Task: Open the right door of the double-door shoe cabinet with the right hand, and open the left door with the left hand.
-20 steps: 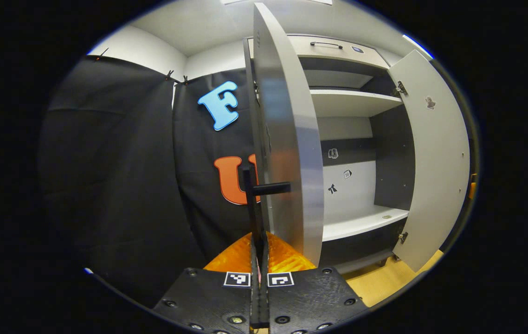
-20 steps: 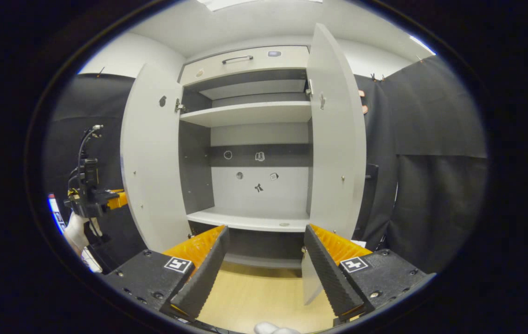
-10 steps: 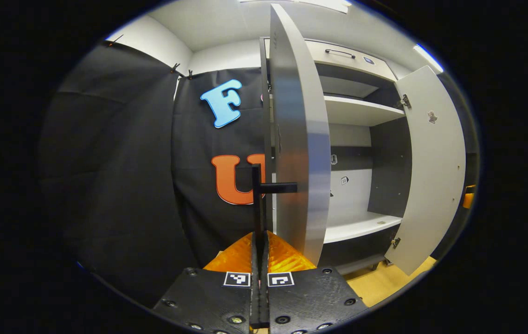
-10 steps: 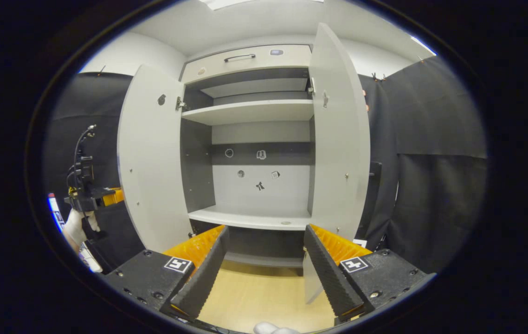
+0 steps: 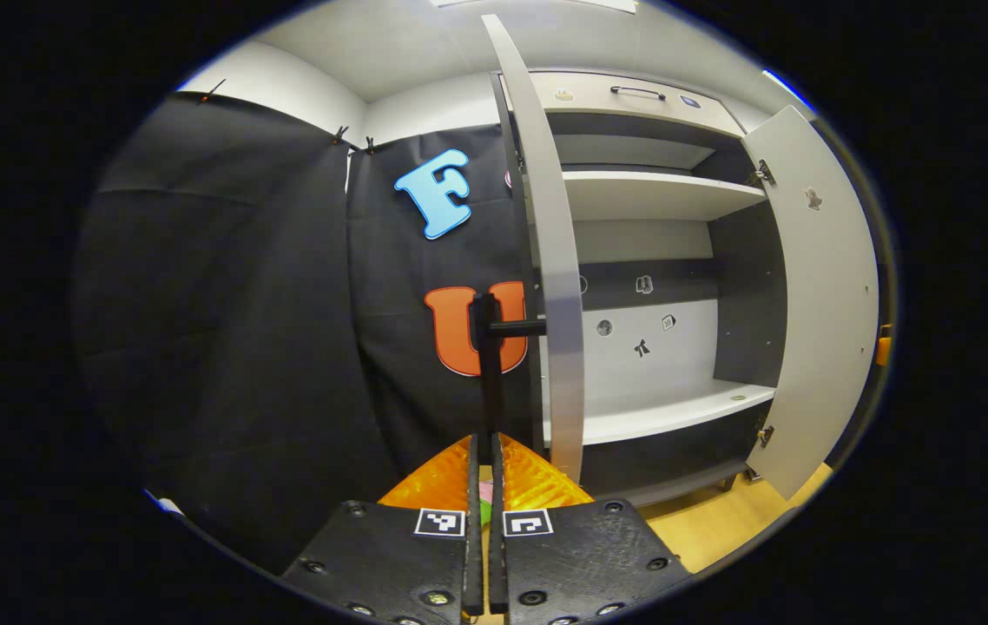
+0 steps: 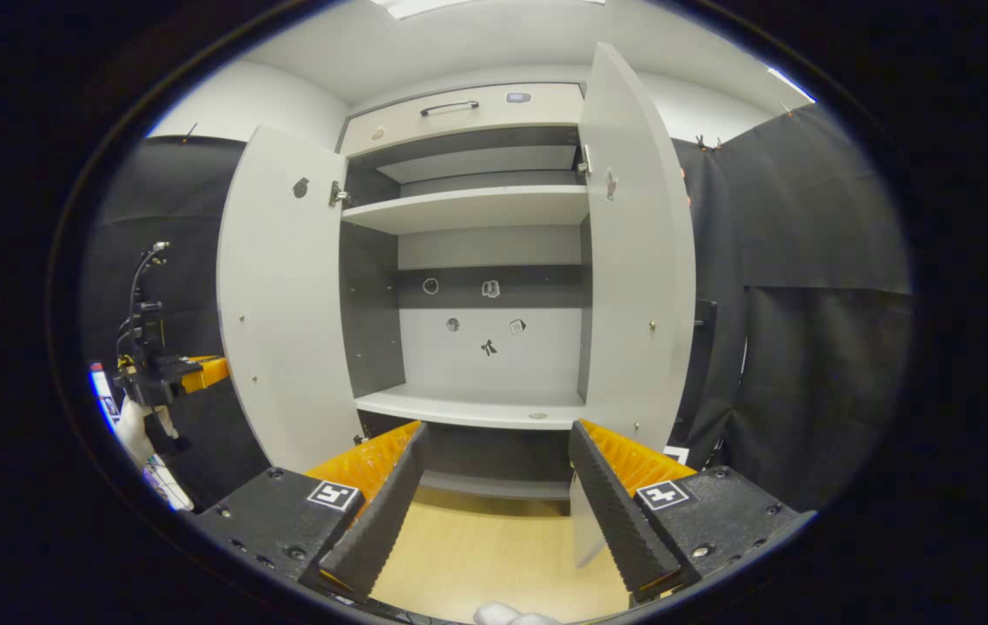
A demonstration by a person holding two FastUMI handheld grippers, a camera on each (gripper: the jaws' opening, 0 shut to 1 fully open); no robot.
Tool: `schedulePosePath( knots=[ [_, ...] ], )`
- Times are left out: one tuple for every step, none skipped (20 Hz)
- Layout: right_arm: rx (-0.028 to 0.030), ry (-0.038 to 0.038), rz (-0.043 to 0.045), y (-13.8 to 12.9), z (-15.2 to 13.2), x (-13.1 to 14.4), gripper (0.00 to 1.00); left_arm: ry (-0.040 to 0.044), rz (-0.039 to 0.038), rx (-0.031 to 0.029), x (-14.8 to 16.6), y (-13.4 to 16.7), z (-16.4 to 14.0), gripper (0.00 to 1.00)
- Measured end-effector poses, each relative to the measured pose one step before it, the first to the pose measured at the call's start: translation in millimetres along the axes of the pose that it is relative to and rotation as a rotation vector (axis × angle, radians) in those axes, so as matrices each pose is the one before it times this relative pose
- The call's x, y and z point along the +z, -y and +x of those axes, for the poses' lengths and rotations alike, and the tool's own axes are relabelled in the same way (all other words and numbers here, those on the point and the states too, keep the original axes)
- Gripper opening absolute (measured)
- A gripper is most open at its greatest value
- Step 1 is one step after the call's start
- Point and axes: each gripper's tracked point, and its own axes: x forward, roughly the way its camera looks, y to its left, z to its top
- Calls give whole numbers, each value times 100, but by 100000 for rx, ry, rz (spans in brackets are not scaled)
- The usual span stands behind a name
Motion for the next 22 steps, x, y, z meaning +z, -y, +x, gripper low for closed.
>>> schedulePosePath(
  knots=[
    [207, 101, 2, -118, 49, 16, 99, -605, 288, -58, -189, -68, -140, 2],
    [182, 465, -13, -67, 4, 167, 100, 188, 36, 630, 12, -251, 31, 2],
    [-73, 577, -216, 22, -53, 153, 99, -35, -325, 755, 50, -266, -81, 2],
    [-84, 315, -305, 6, 27, 162, 100, -110, -951, 423, -51, 3, -68, 2],
    [138, 289, -175, -27, -101, 71, 99, -902, -984, 52, -125, 22, -77, 2],
    [44, 189, -197, 27, 25, 88, 99, -1084, -1017, 385, -241, -44, 3, 2],
    [78, -29, -324, 52, 109, -24, 100, -2147, -922, 174, -537, -249, -386, 5],
    [-18, -79, -214, -22, 112, 62, 99, -1334, -501, -459, -603, -96, -549, 25],
    [53, -66, -94, -119, 187, 29, 99, -26, 1044, 2701, -149, -669, -1116, 44],
    [-56, -18, -108, -73, 102, 70, 99, 1153, 1610, 3136, -207, -841, 340, 64],
    [-340, -79, -111, 165, 167, -12, 99, 705, 1142, 3232, 8, -754, -499, 81],
    [-440, 134, -111, 156, 96, 32, 99, 63, 444, 2065, -97, -240, -688, 98],
    [-301, 58, -76, 48, 43, 0, 100, 490, -263, 256, 107, 181, -784, 97],
    [-328, 152, -121, 17, 100, 92, 99, -571, -583, -201, 11, 344, -754, 97],
    [-262, -125, -208, 44, 104, -79, 99, 540, -102, -439, 276, 527, -662, 97],
    [-50, -54, -161, 26, 157, 59, 100, 596, 528, -160, 363, 428, -705, 97],
    [-355, -186, -161, 56, 229, -24, 100, 615, 584, -387, 420, 507, -515, 97],
    [-243, -189, -4, 39, 85, -67, 100, 1071, -415, -595, 484, 577, -510, 97],
    [-273, -203, 111, 43, 11, -108, 100, 684, -1054, -2430, 370, 1149, -379, 97],
    [-458, -50, 81, 174, 32, -55, 100, 220, -1276, -2789, 187, 1536, -356, 97],
    [-673, -36, 83, 133, -97, -76, 100, 365, -998, -2672, 100, 1452, -347, 97],
    [-686, -206, -23, 121, -27, -43, 100, 434, -410, -2326, 144, 1366, -229, 97]
  ],
)
